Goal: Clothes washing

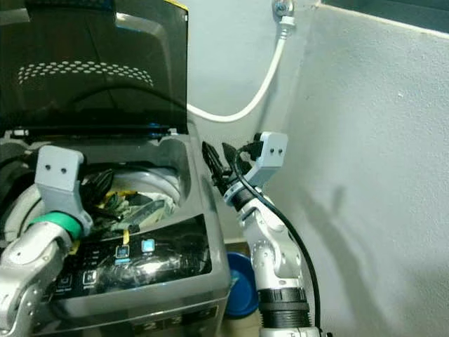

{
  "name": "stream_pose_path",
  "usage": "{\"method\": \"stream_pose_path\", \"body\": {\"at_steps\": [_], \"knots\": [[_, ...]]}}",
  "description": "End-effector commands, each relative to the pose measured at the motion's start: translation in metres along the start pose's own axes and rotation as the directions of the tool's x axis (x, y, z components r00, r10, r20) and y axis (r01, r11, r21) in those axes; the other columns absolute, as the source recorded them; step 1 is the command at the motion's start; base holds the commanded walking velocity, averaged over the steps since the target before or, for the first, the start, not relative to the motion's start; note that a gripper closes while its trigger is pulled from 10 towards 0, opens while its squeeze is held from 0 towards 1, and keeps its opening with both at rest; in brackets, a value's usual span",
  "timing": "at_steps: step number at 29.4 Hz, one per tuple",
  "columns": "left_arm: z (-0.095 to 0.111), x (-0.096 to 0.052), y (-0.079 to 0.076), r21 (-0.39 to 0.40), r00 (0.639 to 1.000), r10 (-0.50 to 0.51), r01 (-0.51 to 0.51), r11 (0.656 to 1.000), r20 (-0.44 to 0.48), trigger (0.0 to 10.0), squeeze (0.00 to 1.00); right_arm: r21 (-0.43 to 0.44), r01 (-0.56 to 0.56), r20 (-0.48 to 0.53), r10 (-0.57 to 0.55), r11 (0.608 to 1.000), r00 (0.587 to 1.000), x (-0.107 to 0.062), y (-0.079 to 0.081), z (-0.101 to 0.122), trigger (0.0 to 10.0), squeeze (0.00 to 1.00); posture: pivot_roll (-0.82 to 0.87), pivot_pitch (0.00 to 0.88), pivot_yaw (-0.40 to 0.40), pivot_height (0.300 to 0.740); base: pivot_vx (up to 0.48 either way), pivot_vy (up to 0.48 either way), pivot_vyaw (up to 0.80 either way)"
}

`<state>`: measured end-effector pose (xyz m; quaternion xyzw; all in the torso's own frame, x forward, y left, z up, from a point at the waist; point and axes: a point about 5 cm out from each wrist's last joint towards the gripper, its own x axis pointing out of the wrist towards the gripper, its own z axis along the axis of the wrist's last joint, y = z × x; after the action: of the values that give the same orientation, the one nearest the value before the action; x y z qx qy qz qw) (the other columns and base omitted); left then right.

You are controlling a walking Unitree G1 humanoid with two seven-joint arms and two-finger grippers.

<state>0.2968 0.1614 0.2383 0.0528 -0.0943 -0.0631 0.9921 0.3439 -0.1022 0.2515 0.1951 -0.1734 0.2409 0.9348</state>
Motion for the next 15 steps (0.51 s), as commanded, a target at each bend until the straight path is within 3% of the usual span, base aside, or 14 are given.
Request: {"method": "stream_pose_path", "body": {"at_steps": [1,3,5,10,15], "knots": [[-0.006,0.001,0.004,-0.005,0.999,0.039,-0.039,0.999,-0.001,10.0,0.00,0.006,-0.030,-0.003,0.030,1.000,1.000,-0.001,0.009,-0.005,10.0,0.00,0.02,0.000,0.000,0.740,0.000,0.000,0.00],[-0.006,0.001,0.004,-0.005,0.999,0.039,-0.039,0.999,-0.001,10.0,0.00,0.006,-0.030,-0.003,0.030,1.000,1.000,-0.001,0.009,-0.005,10.0,0.00,0.02,0.000,0.000,0.740,0.000,0.000,0.00],[-0.013,-0.002,0.004,-0.029,0.999,0.050,-0.051,0.998,-0.011,10.0,0.00,-0.026,-0.104,-0.023,0.104,0.994,0.994,0.002,0.022,-0.007,10.0,0.00,0.02,0.000,0.010,0.740,0.000,0.000,0.00],[-0.014,-0.002,0.001,-0.011,0.999,0.035,-0.035,0.999,-0.004,10.0,0.00,-0.027,-0.115,-0.028,0.114,0.993,0.993,0.002,0.023,-0.008,10.0,0.00,0.03,0.000,-0.005,0.740,0.000,0.000,0.00],[-0.010,-0.004,0.008,0.001,0.997,0.074,-0.074,0.997,0.036,10.0,0.00,0.024,-0.106,-0.023,0.106,0.994,0.994,0.000,0.027,-0.010,10.0,0.00,0.03,0.000,-0.004,0.740,0.000,0.000,0.00]]}}
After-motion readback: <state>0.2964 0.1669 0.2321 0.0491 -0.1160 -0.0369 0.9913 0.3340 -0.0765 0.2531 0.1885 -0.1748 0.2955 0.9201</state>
